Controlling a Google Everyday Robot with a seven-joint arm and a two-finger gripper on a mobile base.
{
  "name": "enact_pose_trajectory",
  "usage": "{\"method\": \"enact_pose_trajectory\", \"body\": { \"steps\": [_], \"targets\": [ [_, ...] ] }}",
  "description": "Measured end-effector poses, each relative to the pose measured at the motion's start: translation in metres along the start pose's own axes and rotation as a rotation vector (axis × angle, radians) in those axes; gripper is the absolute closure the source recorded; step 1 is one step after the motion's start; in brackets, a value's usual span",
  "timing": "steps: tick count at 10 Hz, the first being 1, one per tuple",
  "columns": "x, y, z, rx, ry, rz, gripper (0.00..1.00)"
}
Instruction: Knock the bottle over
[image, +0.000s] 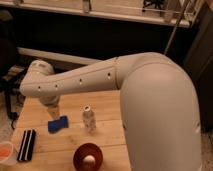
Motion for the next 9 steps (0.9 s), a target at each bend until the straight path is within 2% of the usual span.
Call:
{"method": "enact_pose_trajectory", "body": {
  "steps": [8,9],
  "targets": [
    [-0.001,-0.001,-0.001,0.001,-0.001,-0.004,0.2],
    [0.008,-0.014,-0.006,0.031,0.017,-0.003,0.2]
  ]
}}
